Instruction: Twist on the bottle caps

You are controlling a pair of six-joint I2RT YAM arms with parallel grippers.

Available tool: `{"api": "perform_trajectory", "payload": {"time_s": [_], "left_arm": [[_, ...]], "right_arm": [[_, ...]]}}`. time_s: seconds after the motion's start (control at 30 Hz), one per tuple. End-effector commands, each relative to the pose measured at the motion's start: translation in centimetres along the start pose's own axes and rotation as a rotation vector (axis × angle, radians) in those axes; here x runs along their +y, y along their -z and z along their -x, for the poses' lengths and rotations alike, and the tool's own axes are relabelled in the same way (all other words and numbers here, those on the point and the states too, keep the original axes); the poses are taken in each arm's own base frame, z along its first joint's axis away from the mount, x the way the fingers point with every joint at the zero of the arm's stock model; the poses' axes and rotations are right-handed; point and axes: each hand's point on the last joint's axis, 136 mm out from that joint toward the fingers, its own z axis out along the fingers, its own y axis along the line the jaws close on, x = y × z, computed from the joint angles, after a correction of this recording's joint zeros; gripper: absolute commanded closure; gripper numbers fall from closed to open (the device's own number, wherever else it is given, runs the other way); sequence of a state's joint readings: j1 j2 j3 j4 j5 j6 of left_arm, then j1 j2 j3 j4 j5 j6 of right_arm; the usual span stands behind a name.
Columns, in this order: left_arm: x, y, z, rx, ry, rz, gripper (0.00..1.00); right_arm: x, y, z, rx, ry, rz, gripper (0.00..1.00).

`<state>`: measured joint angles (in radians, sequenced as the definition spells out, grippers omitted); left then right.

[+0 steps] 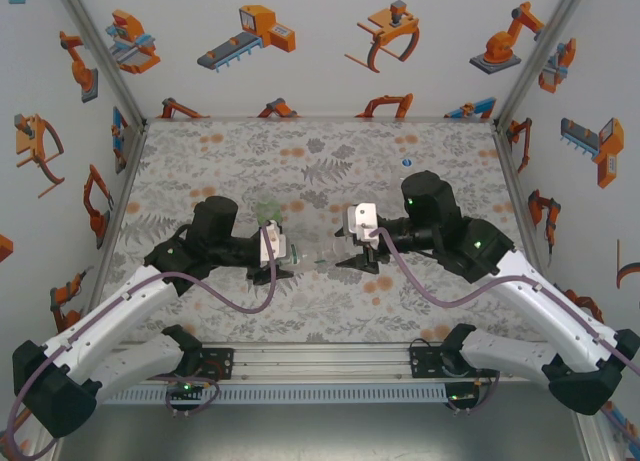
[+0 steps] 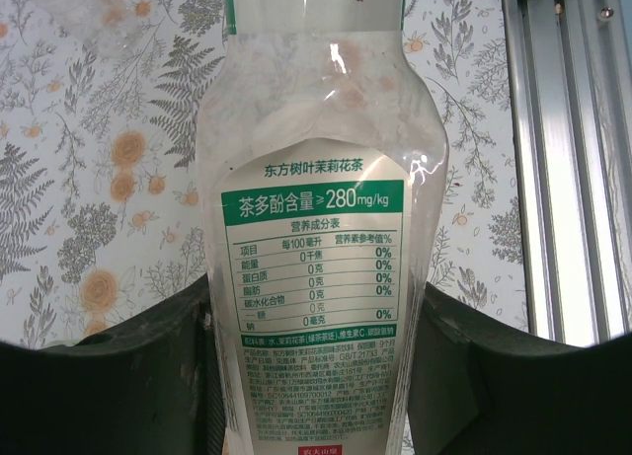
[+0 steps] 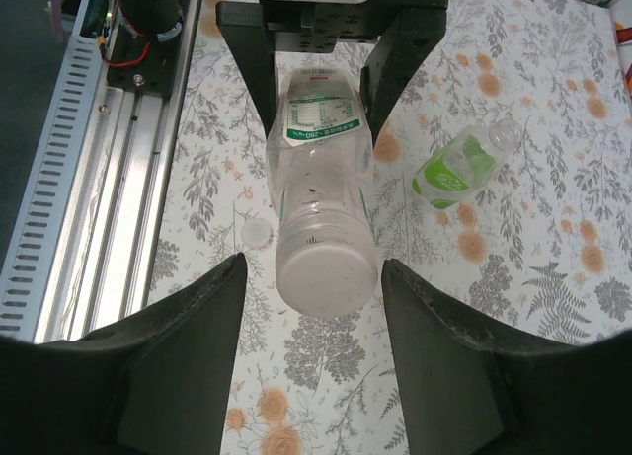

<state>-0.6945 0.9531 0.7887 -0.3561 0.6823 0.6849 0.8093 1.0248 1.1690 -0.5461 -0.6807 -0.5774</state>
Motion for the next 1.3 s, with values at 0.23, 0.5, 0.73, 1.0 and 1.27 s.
{"api": "perform_trajectory", "payload": {"time_s": [0.23,0.5,0.73,1.0,1.27], "left_arm": [[-0.6,0.3,1.1,-0.038,-0.034,-0.028,0.98],[-0.6,0.4,1.4,-0.046,-0.038,-0.030,0.98],[-0.6,0.6,1.6,-0.049,-0.044,-0.022,0.98],[0.1,0.7,1.9,-0.040,-0.028,0.002,0.98],[1.3,0.4,1.9,-0.019,0.003,0.033,0.98]], "right_arm": [[0.2,-0.4,-0.3,0.002,0.006,0.025,0.53],[0.2,-0.4,-0.4,0.010,-0.021,0.021,0.66],[-1.4,-0.5,-0.9,0.008,-0.330,-0.076,0.87],[-4.6,0.1,-3.5,-0.118,-0.999,-0.335,1.00],[-3.4,0.3,-9.6,-0.089,-1.858,-0.505,1.00]]}}
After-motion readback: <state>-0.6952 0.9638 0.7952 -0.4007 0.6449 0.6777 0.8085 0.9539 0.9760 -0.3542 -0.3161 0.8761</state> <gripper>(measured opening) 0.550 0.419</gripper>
